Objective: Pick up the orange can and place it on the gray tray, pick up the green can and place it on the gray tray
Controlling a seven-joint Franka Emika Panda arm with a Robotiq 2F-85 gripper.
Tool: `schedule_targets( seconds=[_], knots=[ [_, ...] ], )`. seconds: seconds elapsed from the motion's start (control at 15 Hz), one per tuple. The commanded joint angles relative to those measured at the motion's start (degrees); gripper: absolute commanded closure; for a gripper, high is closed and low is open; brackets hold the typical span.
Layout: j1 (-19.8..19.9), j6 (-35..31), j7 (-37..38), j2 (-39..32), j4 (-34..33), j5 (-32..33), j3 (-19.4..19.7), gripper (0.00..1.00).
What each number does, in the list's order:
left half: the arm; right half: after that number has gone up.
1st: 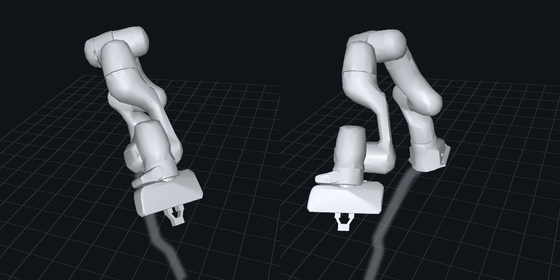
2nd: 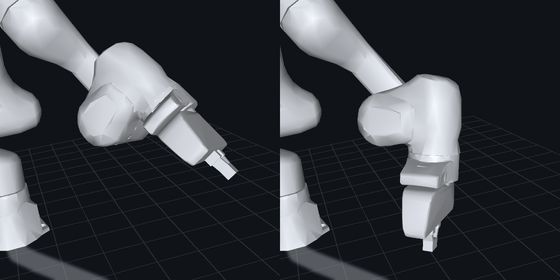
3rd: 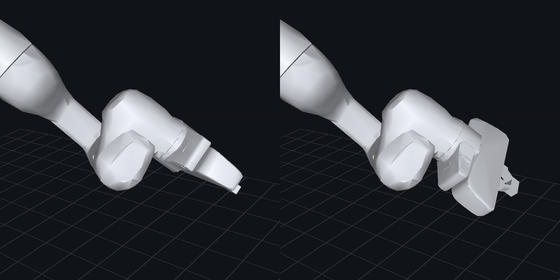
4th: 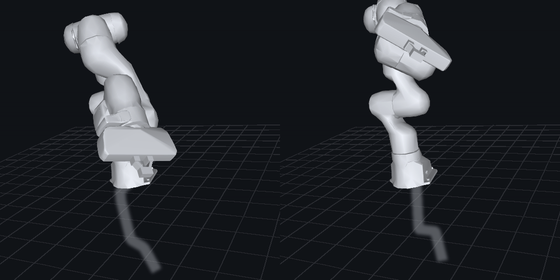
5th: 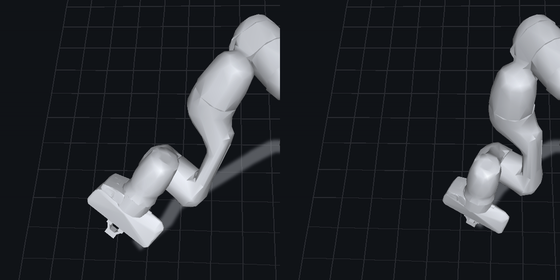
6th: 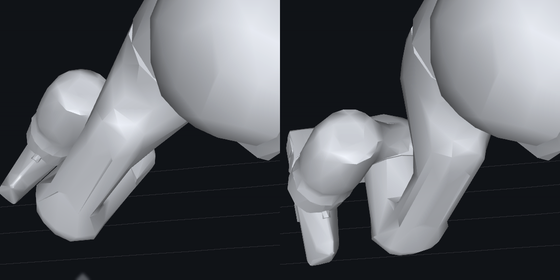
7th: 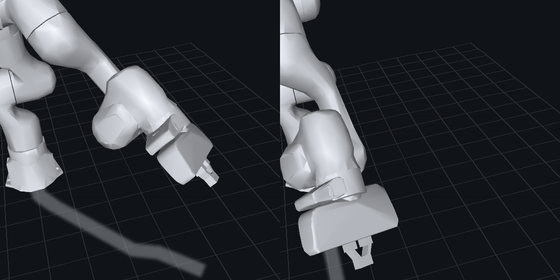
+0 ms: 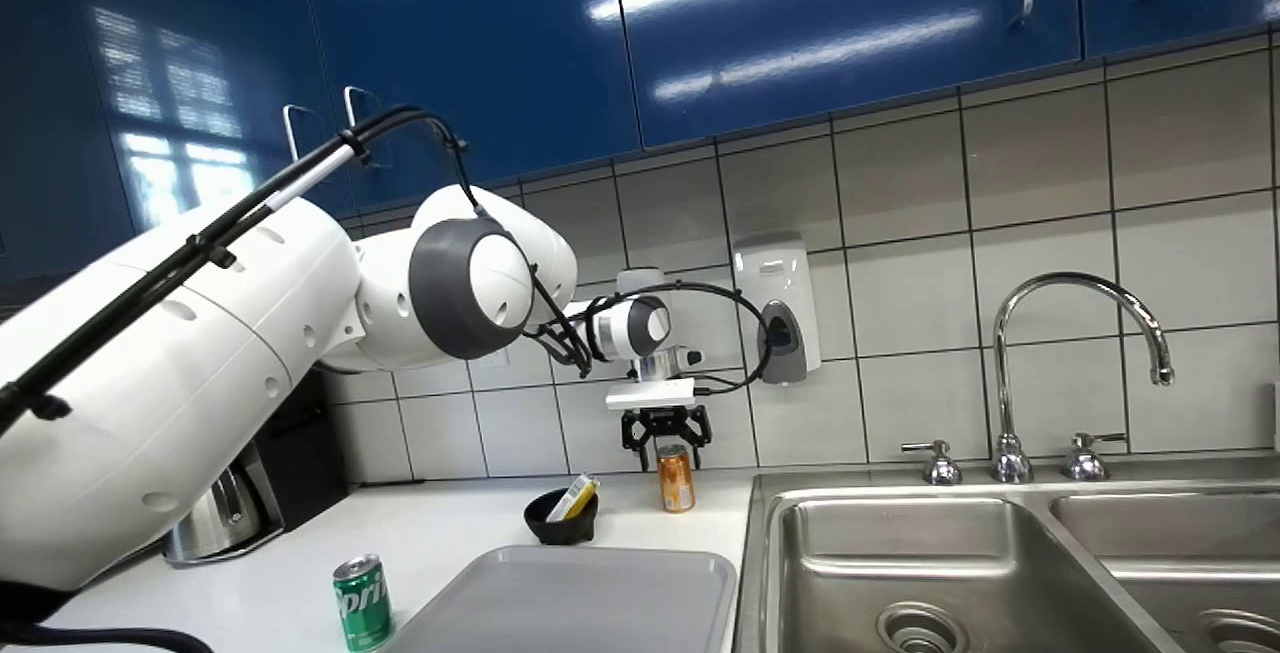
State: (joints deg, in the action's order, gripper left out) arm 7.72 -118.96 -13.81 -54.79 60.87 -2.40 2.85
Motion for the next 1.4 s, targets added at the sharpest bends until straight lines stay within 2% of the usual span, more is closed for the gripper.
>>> schedule_targets(
  seconds=[0.0, 1.0, 1.07, 1.13, 1.33],
  knots=[
    [0.6, 1.2, 0.4, -3.4, -6.0, 0.9, -1.0, 0.00],
    [0.5, 3.1, 0.6, -9.6, -13.6, 1.1, -0.9, 0.00],
    [0.5, 3.1, 0.5, -9.8, -13.9, 1.1, -0.9, 0.25],
    [0.5, 3.1, 0.4, -10.0, -14.2, 1.1, -0.9, 0.26],
    [0.5, 3.3, 0.5, -10.4, -15.1, 1.1, -0.9, 0.51]
  ],
)
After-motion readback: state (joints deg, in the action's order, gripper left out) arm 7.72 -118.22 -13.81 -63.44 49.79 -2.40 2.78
